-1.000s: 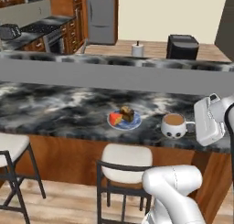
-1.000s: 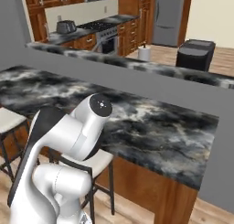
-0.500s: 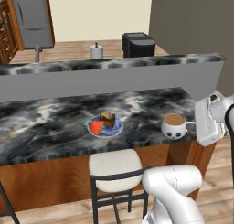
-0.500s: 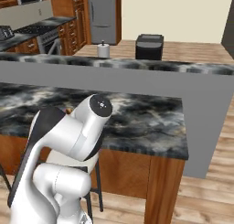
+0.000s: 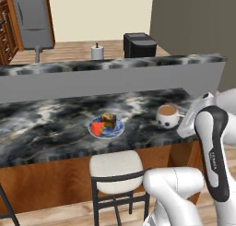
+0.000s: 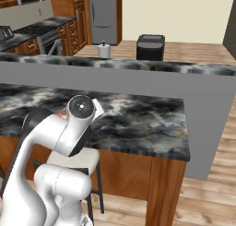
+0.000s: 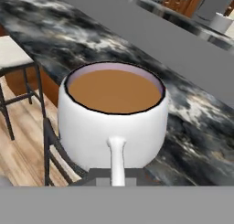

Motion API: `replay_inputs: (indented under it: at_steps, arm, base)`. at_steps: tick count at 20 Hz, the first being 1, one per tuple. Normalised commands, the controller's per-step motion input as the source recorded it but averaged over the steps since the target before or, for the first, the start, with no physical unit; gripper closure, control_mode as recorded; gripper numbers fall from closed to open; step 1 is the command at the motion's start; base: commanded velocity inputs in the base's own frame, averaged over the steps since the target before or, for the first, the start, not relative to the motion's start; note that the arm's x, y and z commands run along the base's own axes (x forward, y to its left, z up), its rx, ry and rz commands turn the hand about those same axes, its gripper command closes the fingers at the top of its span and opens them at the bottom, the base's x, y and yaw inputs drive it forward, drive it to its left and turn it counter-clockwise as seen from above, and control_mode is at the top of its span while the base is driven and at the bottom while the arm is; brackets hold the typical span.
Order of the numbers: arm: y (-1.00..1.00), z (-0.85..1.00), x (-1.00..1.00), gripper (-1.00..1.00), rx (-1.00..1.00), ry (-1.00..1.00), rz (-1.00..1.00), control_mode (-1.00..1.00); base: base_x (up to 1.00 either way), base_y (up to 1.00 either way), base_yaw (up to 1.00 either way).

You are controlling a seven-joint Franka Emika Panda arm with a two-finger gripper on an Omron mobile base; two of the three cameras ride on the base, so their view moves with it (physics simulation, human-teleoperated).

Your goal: Pick up the brewed coffee from the coffee machine and place it next to the breakfast plate on the dining counter.

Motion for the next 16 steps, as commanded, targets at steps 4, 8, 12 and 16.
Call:
replay_inputs:
  at_steps: [4, 8, 12, 16]
  arm:
    - [-0.03, -0.16, 0.67, 1.0, 0.0, 0.0, -0.03, -1.0]
    - [-0.08, -0.09, 0.58, 1.0, 0.01, 0.0, 0.0, -1.0]
    - [-0.09, -0.03, 0.44, 1.0, 0.09, 0.0, 0.02, -1.0]
    - [0.0, -0.14, 0.47, 1.0, 0.03, 0.0, 0.09, -1.0]
  base:
    - [0.0, 0.0, 0.0]
    - [0.0, 0.0, 0.0]
    - [0.0, 0.0, 0.0]
    - [0.0, 0.0, 0.0]
